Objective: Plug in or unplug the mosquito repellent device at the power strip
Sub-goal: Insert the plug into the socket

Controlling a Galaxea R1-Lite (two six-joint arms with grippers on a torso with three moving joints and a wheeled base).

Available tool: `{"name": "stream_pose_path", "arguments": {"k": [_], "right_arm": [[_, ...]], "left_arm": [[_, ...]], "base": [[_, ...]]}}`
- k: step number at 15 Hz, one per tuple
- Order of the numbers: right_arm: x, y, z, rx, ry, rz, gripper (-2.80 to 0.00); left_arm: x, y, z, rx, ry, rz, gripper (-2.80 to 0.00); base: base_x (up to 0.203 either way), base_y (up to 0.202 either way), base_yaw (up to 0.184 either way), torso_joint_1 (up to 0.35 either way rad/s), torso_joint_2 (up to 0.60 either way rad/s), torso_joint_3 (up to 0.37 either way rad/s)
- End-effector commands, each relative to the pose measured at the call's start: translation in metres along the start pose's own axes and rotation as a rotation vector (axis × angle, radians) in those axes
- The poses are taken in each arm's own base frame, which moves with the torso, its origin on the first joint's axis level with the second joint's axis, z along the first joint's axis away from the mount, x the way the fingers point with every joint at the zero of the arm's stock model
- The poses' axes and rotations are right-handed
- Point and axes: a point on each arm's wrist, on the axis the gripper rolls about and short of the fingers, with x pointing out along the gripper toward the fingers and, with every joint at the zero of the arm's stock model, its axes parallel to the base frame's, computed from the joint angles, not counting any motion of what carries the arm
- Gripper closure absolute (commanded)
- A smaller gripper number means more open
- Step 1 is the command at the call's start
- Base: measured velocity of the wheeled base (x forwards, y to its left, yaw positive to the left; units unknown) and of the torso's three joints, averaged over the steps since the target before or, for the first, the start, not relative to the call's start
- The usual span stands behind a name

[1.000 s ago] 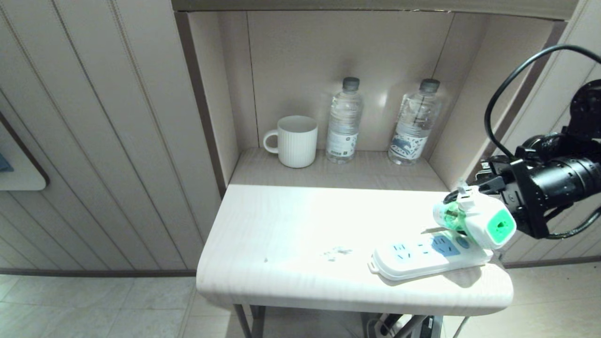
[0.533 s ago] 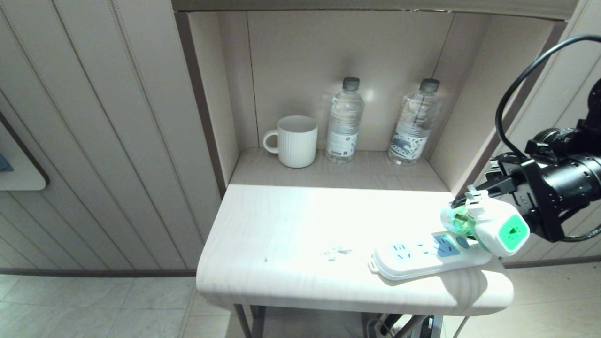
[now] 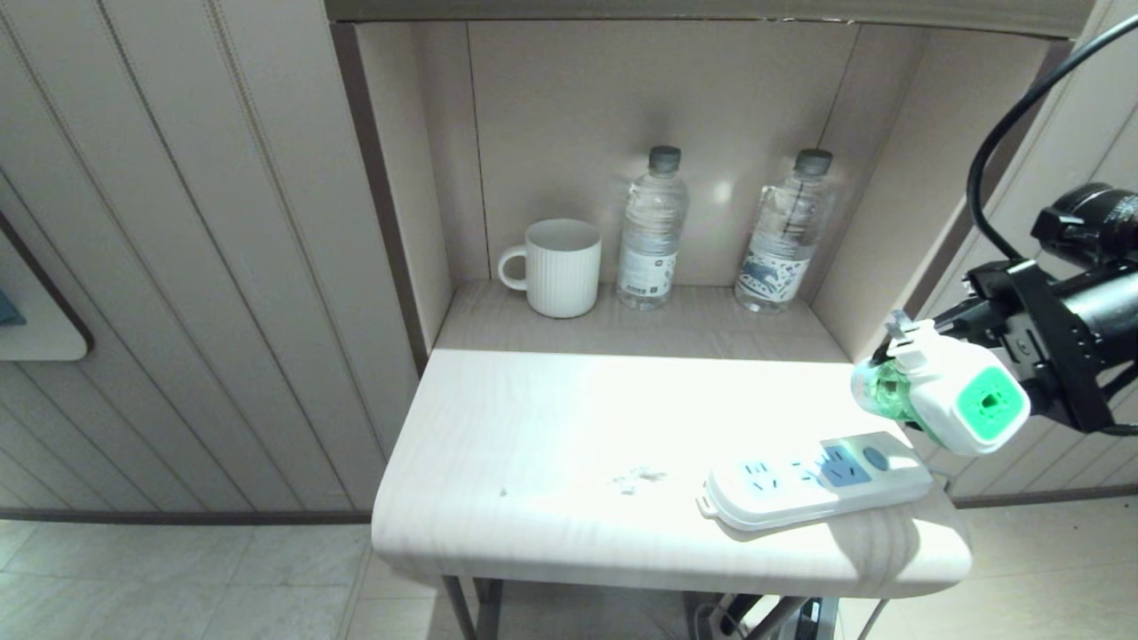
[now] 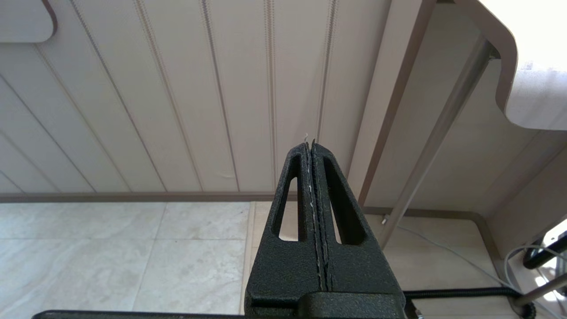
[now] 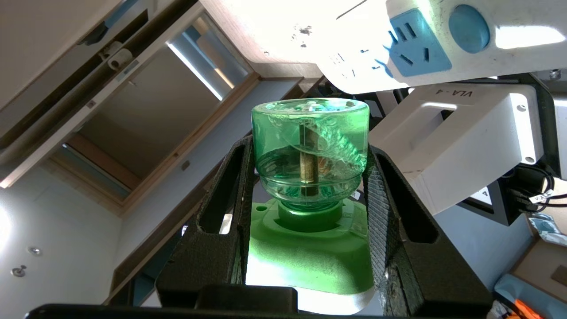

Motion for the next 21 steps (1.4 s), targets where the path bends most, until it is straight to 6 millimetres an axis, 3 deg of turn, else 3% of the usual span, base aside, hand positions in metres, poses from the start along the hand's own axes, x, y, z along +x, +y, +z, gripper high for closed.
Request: {"name": "stream_pose_path", "arguments": {"k": [1,21], "right_arm": [[0.0023,-0.0015,-0.0051,0.039,0.030,-0.017,0.00],[0.0090,-0.0054,-0.0092,0.084,0.033,-0.086,0.00]], "left_arm": [[0.0000,0.0000,0.0000,0.000,0.000,-0.001,0.00],[-0.0001,0.0000,0.0002,0.000,-0.001,0.000,0.00]], "base": [[0.000,0.000,0.000,0.000,0.00,0.000],[0.000,0.000,0.000,0.000,0.00,0.000]]}}
